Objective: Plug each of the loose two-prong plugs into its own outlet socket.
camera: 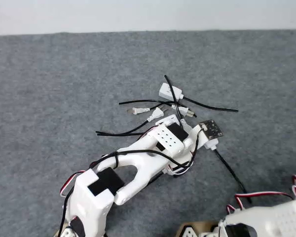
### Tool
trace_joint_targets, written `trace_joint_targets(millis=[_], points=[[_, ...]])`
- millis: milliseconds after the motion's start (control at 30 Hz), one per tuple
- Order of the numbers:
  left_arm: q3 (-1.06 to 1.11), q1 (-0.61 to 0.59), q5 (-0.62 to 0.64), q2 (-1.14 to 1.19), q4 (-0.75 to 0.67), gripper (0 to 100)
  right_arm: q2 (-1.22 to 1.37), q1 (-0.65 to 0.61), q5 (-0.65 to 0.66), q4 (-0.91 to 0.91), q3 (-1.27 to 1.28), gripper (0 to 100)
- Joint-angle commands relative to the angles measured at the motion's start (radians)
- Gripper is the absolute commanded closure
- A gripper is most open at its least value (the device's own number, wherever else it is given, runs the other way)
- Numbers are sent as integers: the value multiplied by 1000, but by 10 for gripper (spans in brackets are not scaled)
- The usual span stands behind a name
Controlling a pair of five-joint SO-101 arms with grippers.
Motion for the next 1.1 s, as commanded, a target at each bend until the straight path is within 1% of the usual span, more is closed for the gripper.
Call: trace_joint_targets(millis=[0, 233, 367, 433, 500, 567, 700, 933, 1067], points=[[-15, 12, -15, 2, 12, 808, -5, 5, 2, -16, -78, 851], [-38, -77, -18, -25, 21, 808, -5, 1, 3, -15, -78, 851], [-30, -92, -25, -152, 49, 808, -5, 2, 3, -15, -78, 851], [12, -89, -25, -241, 35, 807, -5, 5, 3, -15, -78, 851], [70, -91, -25, -313, -9, 807, -5, 7, 5, -15, -78, 851], [119, -107, -28, -348, -43, 806, -5, 7, 5, -15, -78, 851], [140, -147, -51, -338, -55, 806, -5, 7, 5, -13, -78, 851], [131, -146, -52, -290, -57, 807, -5, 7, 5, -12, -78, 851], [124, -141, -44, -390, -17, 807, -5, 7, 5, -12, -78, 851]])
